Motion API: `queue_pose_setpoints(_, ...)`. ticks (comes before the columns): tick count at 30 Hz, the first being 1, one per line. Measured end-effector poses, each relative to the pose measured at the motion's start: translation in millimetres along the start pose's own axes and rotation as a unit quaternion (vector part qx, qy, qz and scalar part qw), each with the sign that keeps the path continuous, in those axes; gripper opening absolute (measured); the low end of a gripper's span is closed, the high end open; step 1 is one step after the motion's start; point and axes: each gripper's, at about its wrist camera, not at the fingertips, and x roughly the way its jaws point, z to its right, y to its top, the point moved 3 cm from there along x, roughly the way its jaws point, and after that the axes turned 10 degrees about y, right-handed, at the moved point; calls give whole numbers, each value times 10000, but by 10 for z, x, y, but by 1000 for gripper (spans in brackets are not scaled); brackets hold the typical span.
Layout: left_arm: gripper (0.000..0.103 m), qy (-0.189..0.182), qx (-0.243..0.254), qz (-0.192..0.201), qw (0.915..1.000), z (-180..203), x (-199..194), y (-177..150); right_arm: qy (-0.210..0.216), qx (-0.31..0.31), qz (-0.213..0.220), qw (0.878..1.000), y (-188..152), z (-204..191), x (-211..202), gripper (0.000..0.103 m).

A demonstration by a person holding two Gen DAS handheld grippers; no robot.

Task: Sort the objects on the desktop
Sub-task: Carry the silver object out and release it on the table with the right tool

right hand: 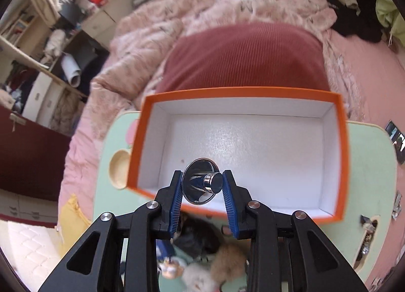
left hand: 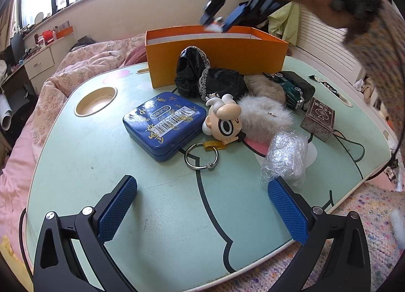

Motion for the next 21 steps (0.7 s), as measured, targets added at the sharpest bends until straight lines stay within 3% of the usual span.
queue_pose_setpoints(5,103,0,0,-1,10000,0,-2,-1,264,-289,316,9987,-577,20,-419,29)
queue_pose_setpoints(9,103,0,-2,-2,10000,-4,-8,-4,595,-51,127,9981,-1016,161,-209,29)
queue_pose_setpoints(16,103,5,2,-8,10000,-14,-9,-13,373,-98,476,9981,-966,257,8,33)
queue_pose_setpoints(18,103,4,2,-7,10000,-13,-10,-12,462,-78,697,9965,-931,253,-23,70)
queue_pose_setpoints(21,103,7,1,-8,10000,-13,-10,-12,469,-186,1295,9903,-994,246,-255,76)
